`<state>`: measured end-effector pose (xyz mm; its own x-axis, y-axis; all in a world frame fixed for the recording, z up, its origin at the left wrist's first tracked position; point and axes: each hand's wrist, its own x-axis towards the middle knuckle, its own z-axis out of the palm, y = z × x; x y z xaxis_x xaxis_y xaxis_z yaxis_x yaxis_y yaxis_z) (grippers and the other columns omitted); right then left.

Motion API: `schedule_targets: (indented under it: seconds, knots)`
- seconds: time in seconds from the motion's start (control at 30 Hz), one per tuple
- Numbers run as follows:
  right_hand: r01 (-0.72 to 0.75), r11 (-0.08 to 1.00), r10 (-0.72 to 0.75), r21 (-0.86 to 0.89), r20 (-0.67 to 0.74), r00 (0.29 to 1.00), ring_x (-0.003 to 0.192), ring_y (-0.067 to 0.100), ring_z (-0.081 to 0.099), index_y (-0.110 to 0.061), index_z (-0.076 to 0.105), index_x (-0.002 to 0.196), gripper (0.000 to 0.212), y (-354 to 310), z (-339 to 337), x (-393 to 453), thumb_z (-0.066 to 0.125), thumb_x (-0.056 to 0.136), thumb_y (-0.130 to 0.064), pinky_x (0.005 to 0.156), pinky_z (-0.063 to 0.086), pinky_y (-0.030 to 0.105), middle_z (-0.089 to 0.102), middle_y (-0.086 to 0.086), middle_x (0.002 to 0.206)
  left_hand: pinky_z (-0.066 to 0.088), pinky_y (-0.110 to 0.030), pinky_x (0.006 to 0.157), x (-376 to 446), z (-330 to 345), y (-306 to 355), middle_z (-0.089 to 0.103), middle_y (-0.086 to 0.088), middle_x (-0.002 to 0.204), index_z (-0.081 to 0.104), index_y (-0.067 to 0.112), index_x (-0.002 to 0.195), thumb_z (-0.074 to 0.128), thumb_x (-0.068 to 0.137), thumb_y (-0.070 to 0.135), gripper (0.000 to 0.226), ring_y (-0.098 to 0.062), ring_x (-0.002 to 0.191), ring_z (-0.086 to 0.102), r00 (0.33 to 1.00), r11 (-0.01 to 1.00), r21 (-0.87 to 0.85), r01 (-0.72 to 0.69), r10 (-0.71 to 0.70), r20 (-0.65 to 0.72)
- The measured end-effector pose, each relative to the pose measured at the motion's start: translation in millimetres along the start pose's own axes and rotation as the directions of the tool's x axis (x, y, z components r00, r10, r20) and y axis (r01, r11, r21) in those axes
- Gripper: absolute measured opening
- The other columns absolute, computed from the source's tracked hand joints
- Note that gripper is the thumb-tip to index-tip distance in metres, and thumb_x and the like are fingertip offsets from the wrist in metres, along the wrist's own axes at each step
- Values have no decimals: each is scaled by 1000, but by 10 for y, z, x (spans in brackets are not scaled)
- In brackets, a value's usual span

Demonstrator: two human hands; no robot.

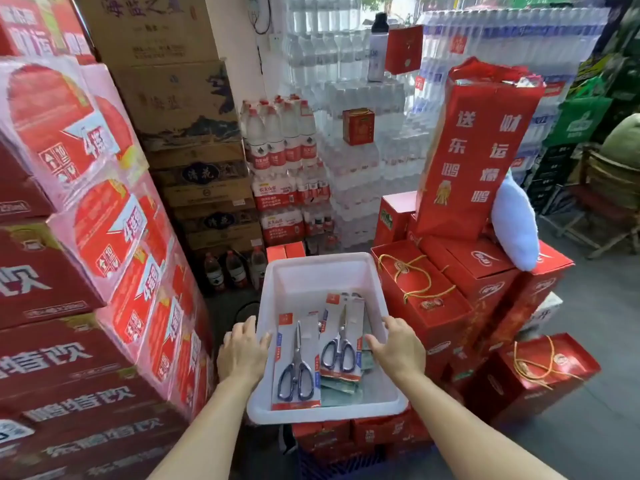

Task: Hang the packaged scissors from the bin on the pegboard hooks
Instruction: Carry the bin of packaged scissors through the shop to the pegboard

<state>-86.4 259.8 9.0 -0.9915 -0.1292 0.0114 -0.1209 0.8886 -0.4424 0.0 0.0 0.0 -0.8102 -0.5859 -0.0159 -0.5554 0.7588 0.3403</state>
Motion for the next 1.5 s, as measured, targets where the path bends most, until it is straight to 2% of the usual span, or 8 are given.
schedule_targets:
  seconds: [0.23,0.33,0.47,0.63,0.87,1.03,1.2,1.5]
  knots:
    - [-141,990,141,6,-92,986,113,27,52,-17,47,137,62,207,584,401,67,84,-42,92,45,38,55,7,128,43,-42,90,481,657,-252,40,-9,140,22,27,154,44,99,43,60,-30,115,48,991,987,-90,134,-134,3]
    - [-192,979,197,67,-79,977,107,26,58,-21,34,148,67,268,748,494,61,89,-39,75,48,34,50,7,131,44,-41,85,612,881,-228,39,-9,141,15,32,155,42,100,42,62,-31,113,52,987,974,-159,160,-152,62]
    - [-219,975,220,31,-73,973,80,23,56,-27,25,152,66,282,861,558,55,94,-36,58,39,29,47,4,106,48,-39,75,683,1028,-183,45,-11,127,11,33,155,39,100,45,62,-32,97,57,983,972,-157,175,-165,76]
    - [-223,974,225,30,-63,972,71,26,54,-31,29,150,59,384,863,672,53,96,-32,60,38,31,49,6,96,42,-33,64,681,1080,-234,45,-6,100,4,35,156,37,100,50,66,-22,70,48,987,981,-120,156,-151,51]
    - [-146,980,161,139,-106,981,65,21,48,-28,39,147,58,375,837,478,60,93,-28,58,37,29,49,5,83,44,-32,61,384,951,-343,49,-5,88,11,36,155,56,97,41,74,-19,69,49,983,962,-217,169,-181,-38]
    - [-43,972,76,229,-134,988,61,20,45,-24,45,144,57,316,696,212,66,90,-22,49,28,24,47,5,77,56,-38,70,-132,729,-403,62,-16,112,17,32,156,63,93,33,77,-28,86,65,964,952,-241,190,-228,-140]
    - [57,972,-37,228,-92,995,64,19,46,-29,41,145,57,388,514,-186,63,92,-26,60,35,28,47,3,80,59,-43,73,-910,519,-399,60,-15,129,18,33,155,61,94,34,75,-32,99,66,925,926,-262,271,-326,-196]
    - [174,970,-186,170,62,981,82,30,58,-36,38,146,54,415,272,-962,56,96,-31,67,42,33,58,11,107,54,-46,80,-2208,362,-680,67,-17,108,19,36,155,61,95,33,73,-37,96,65,842,853,-317,414,-491,-221]
